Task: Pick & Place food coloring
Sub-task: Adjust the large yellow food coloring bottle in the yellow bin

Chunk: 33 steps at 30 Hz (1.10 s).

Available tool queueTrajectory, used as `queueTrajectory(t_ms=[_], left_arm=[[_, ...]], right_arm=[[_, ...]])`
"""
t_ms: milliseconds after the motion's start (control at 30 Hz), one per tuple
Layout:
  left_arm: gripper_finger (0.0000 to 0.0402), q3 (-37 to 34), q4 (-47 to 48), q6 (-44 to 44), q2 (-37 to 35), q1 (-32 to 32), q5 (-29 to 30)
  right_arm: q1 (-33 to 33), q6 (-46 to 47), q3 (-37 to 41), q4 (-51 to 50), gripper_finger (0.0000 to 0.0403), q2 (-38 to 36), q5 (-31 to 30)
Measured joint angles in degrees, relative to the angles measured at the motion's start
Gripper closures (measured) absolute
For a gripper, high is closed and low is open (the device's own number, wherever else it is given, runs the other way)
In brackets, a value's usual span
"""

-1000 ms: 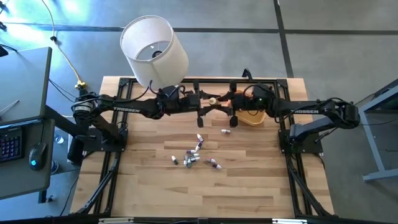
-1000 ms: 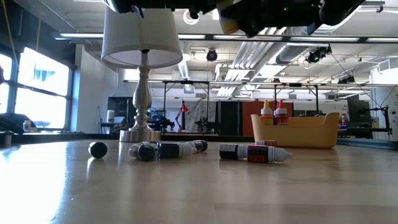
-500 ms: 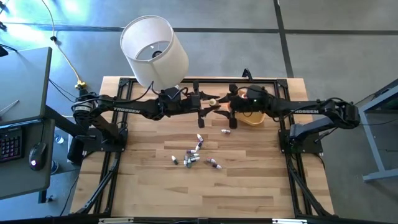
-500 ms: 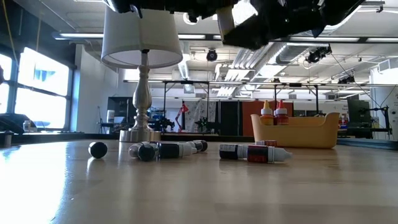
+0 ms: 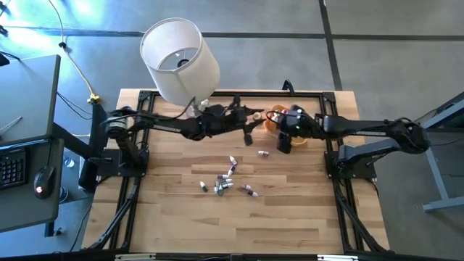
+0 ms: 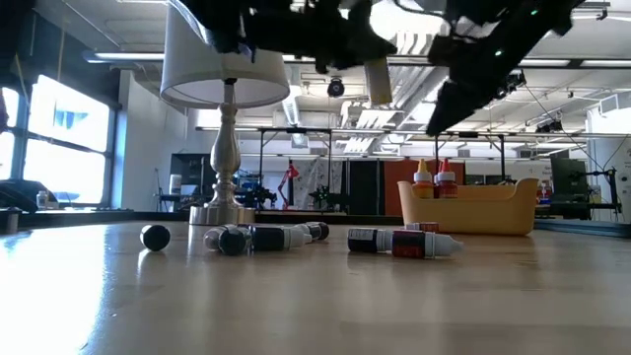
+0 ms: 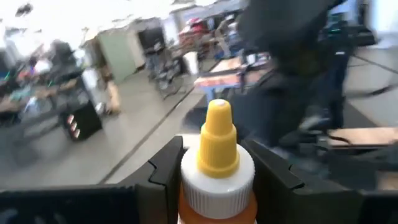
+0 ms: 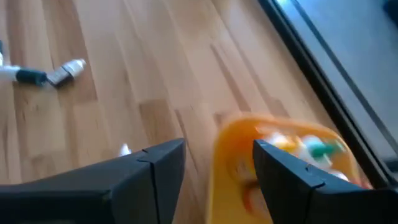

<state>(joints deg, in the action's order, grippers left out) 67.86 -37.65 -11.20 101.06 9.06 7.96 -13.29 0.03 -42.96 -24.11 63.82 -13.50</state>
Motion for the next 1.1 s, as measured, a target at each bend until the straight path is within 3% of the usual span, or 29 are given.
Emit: queueTrajectory(t_ms=[167, 367, 533, 833, 1100], left_arm=[[0.0275, 5.1, -2.6, 6.6, 8.5, 1.3, -1.5], [0.0275, 13.6, -5.5, 7.0, 19.2, 1.0, -3.2], [0.0275, 20.4, -5.2, 9.7, 26.0, 1.1, -5.9], [0.0275, 28.2, -0.7, 10.0, 34.3, 1.1, -5.6], [0.0257, 28.9, 1.6, 8.0, 36.4, 1.4, 1.8]], right_arm=[[3.3, 3.5, 0.0, -9.3, 0.0234, -9.6, -6.5], [3.8, -1.5, 0.0, -7.9, 0.0253, -21.2, -17.7], [3.4, 5.4, -0.1, -10.4, 0.0262, -28.1, -25.3], [3.4, 10.5, -0.1, -17.4, 0.0261, -32.4, -25.2], [3.4, 10.2, -0.1, -17.3, 0.0261, -31.9, -22.7]])
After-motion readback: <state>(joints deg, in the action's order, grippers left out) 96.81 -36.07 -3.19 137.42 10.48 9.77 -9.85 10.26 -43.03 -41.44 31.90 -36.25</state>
